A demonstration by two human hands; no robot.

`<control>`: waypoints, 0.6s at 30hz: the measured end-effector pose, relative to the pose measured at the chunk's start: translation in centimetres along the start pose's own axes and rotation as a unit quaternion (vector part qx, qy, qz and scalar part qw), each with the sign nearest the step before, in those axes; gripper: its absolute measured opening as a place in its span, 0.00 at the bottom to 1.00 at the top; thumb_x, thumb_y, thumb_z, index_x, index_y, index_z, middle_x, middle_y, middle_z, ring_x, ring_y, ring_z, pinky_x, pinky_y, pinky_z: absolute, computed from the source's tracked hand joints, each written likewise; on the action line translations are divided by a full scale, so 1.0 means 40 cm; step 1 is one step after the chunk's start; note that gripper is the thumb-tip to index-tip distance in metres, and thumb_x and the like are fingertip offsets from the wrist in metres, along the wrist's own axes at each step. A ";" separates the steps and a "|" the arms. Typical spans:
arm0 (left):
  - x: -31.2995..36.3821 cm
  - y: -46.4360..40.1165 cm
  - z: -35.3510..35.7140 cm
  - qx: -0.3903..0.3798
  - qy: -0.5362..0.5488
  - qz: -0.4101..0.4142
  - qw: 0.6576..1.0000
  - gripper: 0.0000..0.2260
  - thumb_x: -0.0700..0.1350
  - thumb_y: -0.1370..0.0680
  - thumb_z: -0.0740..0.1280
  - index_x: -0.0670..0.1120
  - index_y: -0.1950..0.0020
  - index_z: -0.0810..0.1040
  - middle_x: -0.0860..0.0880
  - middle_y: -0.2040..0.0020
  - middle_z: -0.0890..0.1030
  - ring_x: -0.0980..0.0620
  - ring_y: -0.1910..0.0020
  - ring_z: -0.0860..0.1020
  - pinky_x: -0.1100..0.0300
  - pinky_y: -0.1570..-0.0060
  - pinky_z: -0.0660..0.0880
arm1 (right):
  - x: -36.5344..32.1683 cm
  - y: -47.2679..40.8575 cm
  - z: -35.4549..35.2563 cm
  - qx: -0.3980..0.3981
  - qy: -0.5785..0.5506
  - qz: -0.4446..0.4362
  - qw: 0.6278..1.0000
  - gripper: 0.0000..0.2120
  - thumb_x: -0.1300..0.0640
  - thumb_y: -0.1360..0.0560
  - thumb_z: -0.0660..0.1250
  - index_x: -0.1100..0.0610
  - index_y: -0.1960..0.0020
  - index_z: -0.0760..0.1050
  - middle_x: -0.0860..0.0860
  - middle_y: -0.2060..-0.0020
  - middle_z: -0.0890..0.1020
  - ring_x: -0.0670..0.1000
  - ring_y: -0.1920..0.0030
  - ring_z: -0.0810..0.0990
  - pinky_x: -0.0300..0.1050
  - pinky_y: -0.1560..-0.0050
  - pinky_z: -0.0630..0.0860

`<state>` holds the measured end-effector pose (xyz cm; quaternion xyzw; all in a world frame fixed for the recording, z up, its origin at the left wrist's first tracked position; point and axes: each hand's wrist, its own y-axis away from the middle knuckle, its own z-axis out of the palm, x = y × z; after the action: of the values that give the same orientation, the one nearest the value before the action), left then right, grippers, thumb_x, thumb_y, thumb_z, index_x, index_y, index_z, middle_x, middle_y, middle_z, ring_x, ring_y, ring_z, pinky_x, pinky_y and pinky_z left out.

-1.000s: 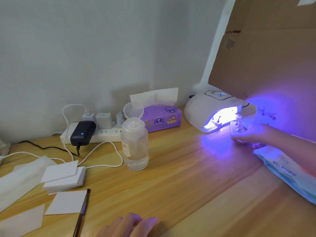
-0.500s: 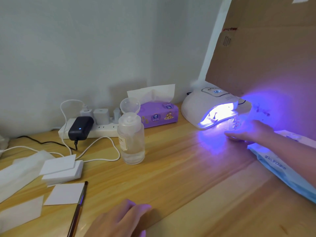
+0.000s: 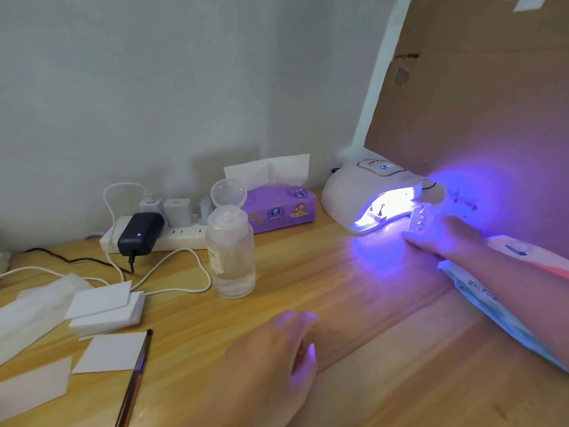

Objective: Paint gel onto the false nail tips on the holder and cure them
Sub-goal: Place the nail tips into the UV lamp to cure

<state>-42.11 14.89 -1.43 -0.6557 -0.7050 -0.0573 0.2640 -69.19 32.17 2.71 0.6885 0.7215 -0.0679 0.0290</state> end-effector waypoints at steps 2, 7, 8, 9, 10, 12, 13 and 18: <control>0.004 -0.025 0.016 0.001 0.010 -0.003 1.000 0.13 0.54 0.22 0.55 0.63 0.38 0.62 0.60 0.50 0.70 0.61 0.47 0.63 0.71 0.59 0.64 | 0.004 -0.013 0.004 0.002 -0.013 -0.015 1.000 0.22 0.40 0.26 0.61 0.58 0.45 0.74 0.55 0.41 0.76 0.54 0.42 0.75 0.43 0.50 0.67; 0.014 -0.075 0.041 0.006 0.052 0.015 0.999 0.12 0.52 0.22 0.57 0.61 0.39 0.66 0.62 0.56 0.70 0.66 0.52 0.66 0.72 0.64 0.63 | -0.016 -0.023 -0.004 0.014 -0.049 -0.037 0.998 0.15 0.53 0.22 0.61 0.63 0.42 0.74 0.59 0.40 0.75 0.56 0.41 0.74 0.44 0.52 0.67; 0.016 -0.085 0.044 0.010 0.064 0.017 0.998 0.12 0.51 0.23 0.58 0.61 0.40 0.67 0.62 0.58 0.70 0.68 0.56 0.67 0.73 0.65 0.63 | -0.023 -0.021 -0.008 0.012 -0.037 -0.034 0.999 0.13 0.57 0.22 0.60 0.64 0.43 0.73 0.59 0.50 0.77 0.57 0.49 0.75 0.42 0.58 0.66; 0.020 -0.097 0.047 0.014 0.074 0.017 0.997 0.12 0.51 0.23 0.59 0.61 0.40 0.67 0.63 0.60 0.70 0.70 0.60 0.68 0.74 0.65 0.64 | -0.033 -0.012 -0.016 0.008 -0.036 -0.031 0.999 0.11 0.62 0.24 0.57 0.63 0.45 0.73 0.56 0.60 0.75 0.55 0.58 0.73 0.41 0.63 0.65; 0.025 -0.111 0.049 0.012 0.089 0.012 0.996 0.12 0.50 0.23 0.60 0.61 0.41 0.68 0.62 0.61 0.70 0.70 0.62 0.68 0.74 0.66 0.64 | -0.047 -0.008 -0.021 -0.006 -0.014 -0.022 1.000 0.14 0.67 0.28 0.53 0.62 0.49 0.74 0.54 0.67 0.69 0.52 0.64 0.69 0.40 0.68 0.62; 0.033 -0.145 0.054 0.025 0.124 0.007 0.992 0.11 0.47 0.23 0.61 0.59 0.43 0.71 0.61 0.60 0.72 0.68 0.63 0.69 0.72 0.67 0.65 | -0.085 0.009 -0.030 0.015 0.020 -0.010 1.000 0.13 0.69 0.36 0.52 0.56 0.59 0.70 0.48 0.70 0.66 0.48 0.70 0.65 0.38 0.72 0.55; 0.037 -0.165 0.055 0.033 0.141 0.006 0.989 0.11 0.46 0.24 0.62 0.59 0.43 0.72 0.61 0.59 0.72 0.67 0.63 0.70 0.71 0.66 0.65 | -0.102 0.024 -0.039 0.052 0.047 -0.031 0.997 0.11 0.69 0.33 0.57 0.54 0.59 0.69 0.46 0.67 0.70 0.46 0.67 0.70 0.37 0.72 0.55; 0.059 -0.291 0.038 0.069 0.225 0.008 0.972 0.15 0.38 0.24 0.61 0.58 0.45 0.74 0.60 0.55 0.72 0.65 0.61 0.71 0.75 0.59 0.65 | -0.168 0.088 -0.005 0.148 -0.152 -0.125 0.969 0.07 0.54 0.22 0.57 0.53 0.55 0.72 0.50 0.62 0.74 0.54 0.55 0.75 0.40 0.66 0.60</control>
<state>-53.67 16.09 1.41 -0.6115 -0.6248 -0.1523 0.4609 -65.34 25.71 3.60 0.5715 0.7705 -0.2810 0.0269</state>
